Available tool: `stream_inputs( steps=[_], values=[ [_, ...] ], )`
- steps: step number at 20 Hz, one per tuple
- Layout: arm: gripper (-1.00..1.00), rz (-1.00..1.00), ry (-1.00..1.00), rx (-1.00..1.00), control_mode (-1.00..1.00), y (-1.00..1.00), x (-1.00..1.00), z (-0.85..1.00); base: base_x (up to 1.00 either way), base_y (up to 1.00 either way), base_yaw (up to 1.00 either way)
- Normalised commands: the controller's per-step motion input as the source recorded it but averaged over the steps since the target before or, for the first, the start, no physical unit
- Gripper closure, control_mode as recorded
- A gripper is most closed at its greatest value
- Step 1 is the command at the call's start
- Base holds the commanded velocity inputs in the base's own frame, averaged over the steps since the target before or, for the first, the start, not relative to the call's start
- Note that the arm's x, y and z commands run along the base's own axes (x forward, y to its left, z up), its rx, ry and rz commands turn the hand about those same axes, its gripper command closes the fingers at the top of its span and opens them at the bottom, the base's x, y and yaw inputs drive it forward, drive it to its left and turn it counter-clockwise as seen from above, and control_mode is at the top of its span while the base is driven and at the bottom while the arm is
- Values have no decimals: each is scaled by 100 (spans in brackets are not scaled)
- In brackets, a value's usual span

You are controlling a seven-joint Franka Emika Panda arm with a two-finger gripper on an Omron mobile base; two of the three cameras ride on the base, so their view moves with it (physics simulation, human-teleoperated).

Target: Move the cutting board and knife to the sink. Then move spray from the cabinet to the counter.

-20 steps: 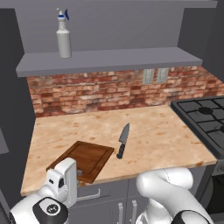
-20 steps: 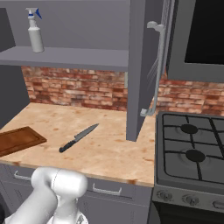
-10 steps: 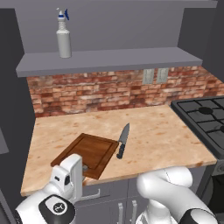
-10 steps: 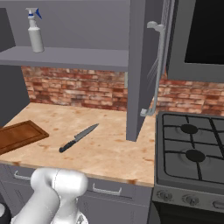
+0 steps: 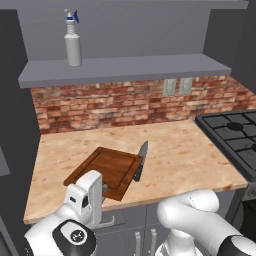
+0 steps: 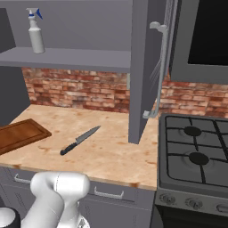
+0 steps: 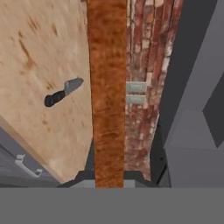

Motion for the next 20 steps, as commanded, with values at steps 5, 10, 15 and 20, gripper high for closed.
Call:
stream_inputs(
  steps=[5, 10, 15, 20],
  values=[
    [100, 0, -7, 0, -100, -12, -22, 26, 0, 0, 0],
    [100, 0, -6, 0, -100, -3, -18, 18, 0, 0, 0],
    [100, 0, 1, -2, -100, 0, -1, 1, 0, 0, 0],
    [100, 0, 0, 0, -100, 0, 0, 0, 0, 0, 0]
  ],
)
